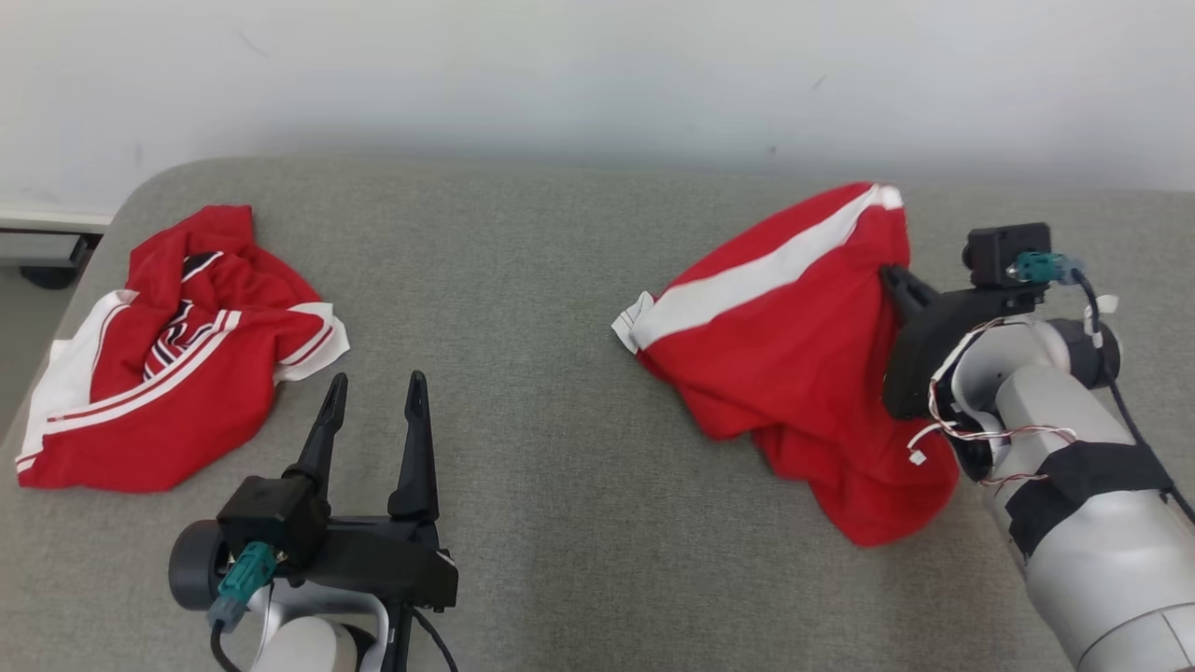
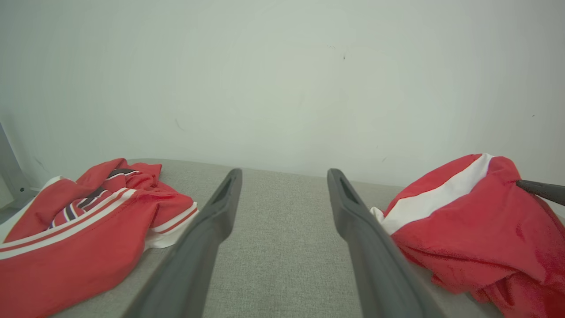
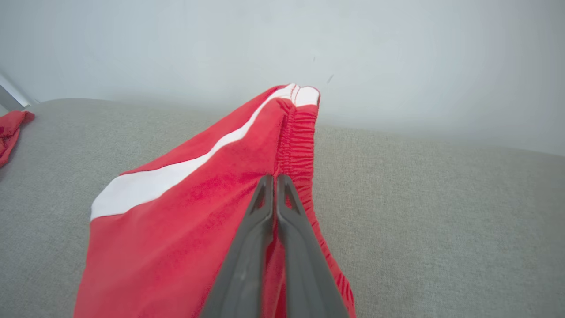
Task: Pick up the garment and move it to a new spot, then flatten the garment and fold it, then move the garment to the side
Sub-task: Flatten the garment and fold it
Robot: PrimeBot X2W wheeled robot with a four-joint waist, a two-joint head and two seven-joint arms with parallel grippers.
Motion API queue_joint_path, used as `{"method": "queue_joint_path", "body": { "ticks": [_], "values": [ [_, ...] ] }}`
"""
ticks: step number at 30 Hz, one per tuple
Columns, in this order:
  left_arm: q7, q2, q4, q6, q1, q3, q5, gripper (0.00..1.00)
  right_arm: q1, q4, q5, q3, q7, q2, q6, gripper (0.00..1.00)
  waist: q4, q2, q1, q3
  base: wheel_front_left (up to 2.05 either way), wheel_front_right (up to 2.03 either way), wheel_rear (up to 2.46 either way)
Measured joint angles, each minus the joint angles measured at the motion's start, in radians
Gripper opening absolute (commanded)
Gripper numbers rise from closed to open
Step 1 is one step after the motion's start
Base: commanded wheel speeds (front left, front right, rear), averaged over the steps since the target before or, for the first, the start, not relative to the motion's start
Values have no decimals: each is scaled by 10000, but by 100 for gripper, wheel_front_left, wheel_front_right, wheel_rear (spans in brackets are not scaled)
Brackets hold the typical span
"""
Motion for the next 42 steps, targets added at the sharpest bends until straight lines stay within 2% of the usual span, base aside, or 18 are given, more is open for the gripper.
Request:
{"method": "queue_joint_path", "body": {
  "ticks": [7,14,20,28,29,30,31,32,36,42],
  "values": [
    [75,-8,-10,2,288,127,81,100,508,-1070,0,21,-1442,-366,82,0,-385,0,0,-179,0,0,0],
    [117,-17,-4,0,469,196,84,100,3292,-2073,4,159,-2566,-485,167,0,-781,0,-1,-404,0,0,0],
    [176,-12,-42,2,793,267,88,100,4877,-2832,301,94,-2642,-577,167,0,-1088,0,-1,-563,0,0,0],
    [408,-35,-144,0,792,-35,90,100,5673,-3363,416,138,-2642,-706,167,0,-1303,-1,-1,-540,0,0,0],
    [437,-35,-136,0,792,-46,90,100,5673,-3459,451,119,-2642,-709,167,23,-1306,-1,0,-522,0,0,0],
    [441,-33,-136,0,790,-48,90,100,5674,-3542,472,98,-2642,-711,167,23,-1310,0,0,-506,0,0,0],
    [476,-33,-142,0,789,-44,88,100,5689,-3680,483,92,-2642,-715,167,94,-1316,-1,-1,-489,0,0,0],
    [506,-33,-144,0,789,-36,86,100,5689,-3816,487,90,-2642,-717,167,100,-1331,0,-1,-470,0,0,0],
    [656,-29,-134,-25,703,-36,73,100,5726,-4470,663,-33,-2648,-711,167,100,-1434,0,0,-382,0,0,0],
    [997,38,58,-414,-3,-142,-17,100,5852,-5448,867,-286,-2656,-750,142,100,-1695,0,-1,-257,0,0,0]
  ]
}}
